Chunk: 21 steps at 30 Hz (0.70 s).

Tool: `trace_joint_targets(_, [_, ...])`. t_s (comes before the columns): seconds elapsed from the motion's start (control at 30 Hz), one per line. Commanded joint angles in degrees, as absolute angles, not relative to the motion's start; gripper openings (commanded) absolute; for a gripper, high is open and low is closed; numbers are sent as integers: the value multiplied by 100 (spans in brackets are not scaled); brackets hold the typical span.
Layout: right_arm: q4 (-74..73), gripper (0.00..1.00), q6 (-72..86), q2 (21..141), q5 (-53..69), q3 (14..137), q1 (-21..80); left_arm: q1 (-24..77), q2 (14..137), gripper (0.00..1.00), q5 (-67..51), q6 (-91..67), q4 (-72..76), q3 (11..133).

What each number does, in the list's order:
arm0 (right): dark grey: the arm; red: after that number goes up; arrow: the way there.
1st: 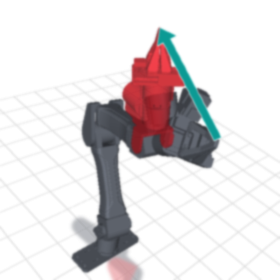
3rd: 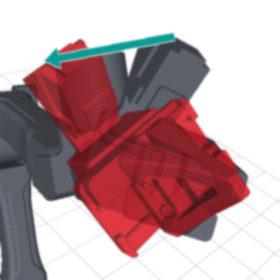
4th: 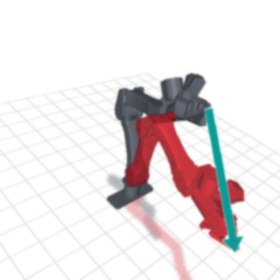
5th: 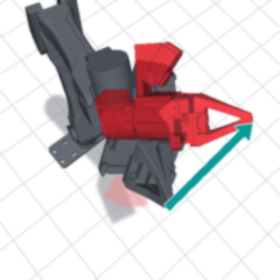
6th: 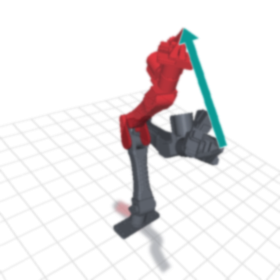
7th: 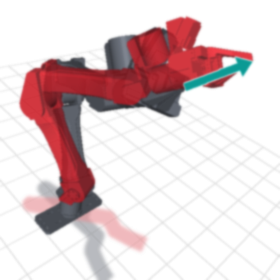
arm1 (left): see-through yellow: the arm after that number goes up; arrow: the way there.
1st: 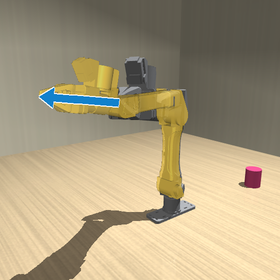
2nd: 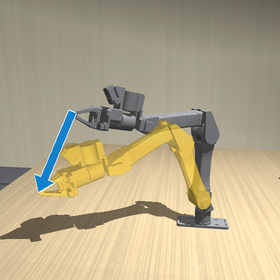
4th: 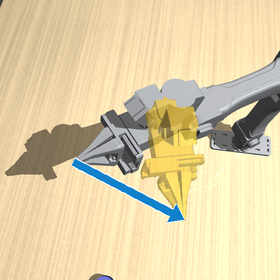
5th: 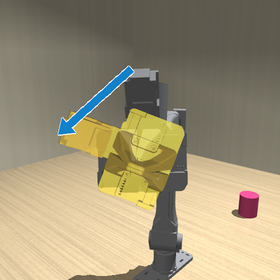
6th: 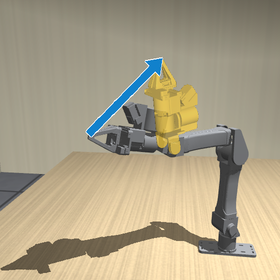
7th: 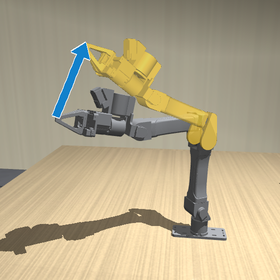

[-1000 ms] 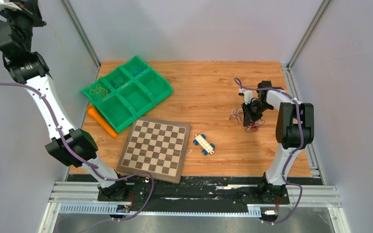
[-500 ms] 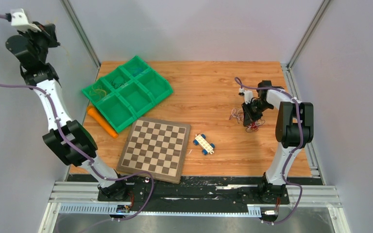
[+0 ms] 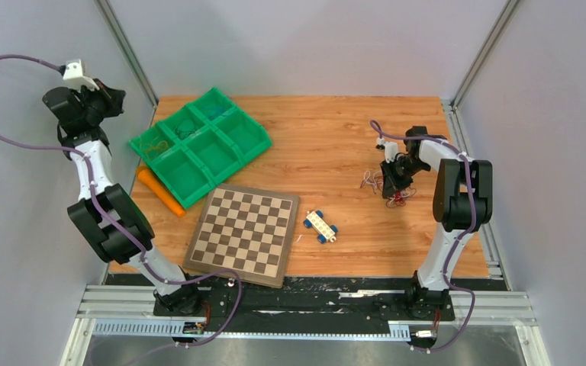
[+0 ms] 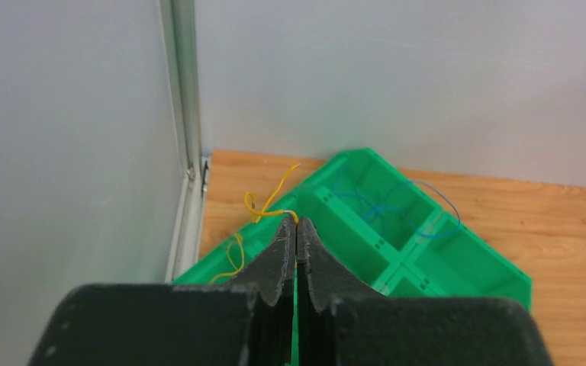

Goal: Untangle the cables

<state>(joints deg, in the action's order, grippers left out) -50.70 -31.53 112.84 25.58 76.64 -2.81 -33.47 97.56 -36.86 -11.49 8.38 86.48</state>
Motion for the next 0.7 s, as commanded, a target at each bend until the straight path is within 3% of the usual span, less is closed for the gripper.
trace_joint_targets(0.0, [-4884, 0, -3170, 11494, 2372, 7523, -264, -3410, 9963, 0, -3988, -1289, 368, 8503])
trace_joint_targets(0.4, [-4887, 0, -3185, 11265, 2278, 7115, -264, -3222, 11072, 0, -3968, -1652, 202, 8587])
trace_joint_targets(0.67, [-4895, 0, -3178, 11167, 2224, 7046, -264, -3118, 11351, 0, -3196, -1330, -642, 8244])
